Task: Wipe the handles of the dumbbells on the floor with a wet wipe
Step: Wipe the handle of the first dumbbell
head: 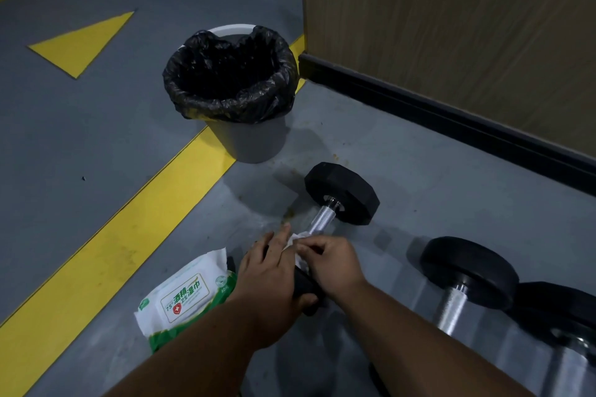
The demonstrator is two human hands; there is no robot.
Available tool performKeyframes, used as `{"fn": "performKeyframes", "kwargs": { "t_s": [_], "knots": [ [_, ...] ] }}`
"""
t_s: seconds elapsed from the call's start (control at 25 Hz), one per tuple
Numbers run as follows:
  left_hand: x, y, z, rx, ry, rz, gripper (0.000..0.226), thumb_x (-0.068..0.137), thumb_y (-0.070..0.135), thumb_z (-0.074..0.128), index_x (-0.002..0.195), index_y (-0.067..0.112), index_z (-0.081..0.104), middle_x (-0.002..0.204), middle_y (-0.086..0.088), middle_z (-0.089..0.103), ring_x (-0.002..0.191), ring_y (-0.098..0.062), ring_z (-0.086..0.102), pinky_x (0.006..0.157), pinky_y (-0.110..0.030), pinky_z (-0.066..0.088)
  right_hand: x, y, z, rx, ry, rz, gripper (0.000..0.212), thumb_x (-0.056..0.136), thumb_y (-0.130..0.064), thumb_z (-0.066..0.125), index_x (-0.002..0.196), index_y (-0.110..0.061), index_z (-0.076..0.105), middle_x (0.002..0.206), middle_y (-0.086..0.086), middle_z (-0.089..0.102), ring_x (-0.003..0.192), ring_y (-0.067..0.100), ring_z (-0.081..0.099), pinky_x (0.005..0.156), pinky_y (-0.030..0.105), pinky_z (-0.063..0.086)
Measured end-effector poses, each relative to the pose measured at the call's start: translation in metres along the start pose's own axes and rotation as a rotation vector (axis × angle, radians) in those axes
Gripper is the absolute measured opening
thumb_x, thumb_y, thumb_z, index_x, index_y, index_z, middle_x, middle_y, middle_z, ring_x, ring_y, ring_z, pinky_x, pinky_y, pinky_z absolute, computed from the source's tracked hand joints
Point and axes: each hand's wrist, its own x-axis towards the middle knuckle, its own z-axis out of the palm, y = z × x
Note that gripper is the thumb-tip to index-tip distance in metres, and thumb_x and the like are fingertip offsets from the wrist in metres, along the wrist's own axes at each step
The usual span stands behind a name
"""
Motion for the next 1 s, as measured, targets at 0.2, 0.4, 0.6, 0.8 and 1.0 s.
{"fn": "performKeyframes", "kwargs": {
  "t_s": [0.2, 0.4, 0.6, 0.8, 1.0],
  "knots": [
    [0.001, -0.001, 0.001, 0.043, 0.005, 0.002, 0.094, 0.081, 0.072, 0.052, 0.153, 0.031, 0.008, 0.162, 0.011, -0.014, 0.148, -0.023, -0.007, 0.122, -0.044, 0.005, 0.038, -0.01, -0.035, -0.025, 0.243, -0.023, 0.012, 0.093, -0.016, 0.071, 0.101, -0.018, 0.081, 0.083, -0.016, 0.073, 0.075, -0.009, 0.066, 0.072, 0.005, 0.048],
    [0.001, -0.002, 0.001, 0.04, 0.009, 0.015, 0.091, 0.08, 0.071, 0.053, 0.152, 0.032, 0.015, 0.162, 0.01, -0.012, 0.148, -0.023, -0.005, 0.12, -0.042, 0.006, 0.014, 0.0, -0.006, 0.128, 0.112, 0.048, 0.012, 0.093, -0.014, 0.072, 0.1, -0.02, 0.08, 0.091, -0.01, 0.076, 0.089, 0.008, 0.073, 0.078, 0.012, 0.054],
    [0.003, -0.006, -0.001, 0.019, 0.003, 0.026, 0.085, 0.08, 0.07, 0.054, 0.149, 0.034, 0.022, 0.163, 0.01, -0.008, 0.148, -0.023, -0.002, 0.121, -0.045, 0.011, 0.02, -0.001, -0.009, 0.075, 0.08, -0.002, 0.011, 0.091, -0.014, 0.074, 0.096, -0.02, 0.081, 0.089, -0.009, 0.078, 0.085, 0.004, 0.073, 0.085, 0.025, 0.057],
    [0.003, -0.007, -0.002, 0.058, -0.031, 0.039, 0.081, 0.08, 0.071, 0.053, 0.146, 0.032, 0.027, 0.162, 0.01, -0.009, 0.148, -0.025, 0.0, 0.12, -0.047, 0.014, 0.032, -0.011, -0.019, 0.137, 0.26, 0.028, 0.012, 0.093, -0.016, 0.071, 0.093, -0.023, 0.08, 0.081, -0.01, 0.076, 0.077, 0.005, 0.071, 0.073, 0.018, 0.056],
    [0.007, -0.018, -0.002, 0.001, -0.033, 0.051, 0.082, 0.079, 0.072, 0.053, 0.146, 0.034, 0.028, 0.163, 0.01, -0.006, 0.148, -0.022, 0.002, 0.119, -0.045, 0.016, 0.005, 0.001, 0.005, 0.096, 0.003, -0.016, 0.013, 0.091, -0.009, 0.072, 0.095, -0.018, 0.082, 0.091, -0.01, 0.078, 0.086, 0.001, 0.072, 0.083, 0.018, 0.055]
  ]
}}
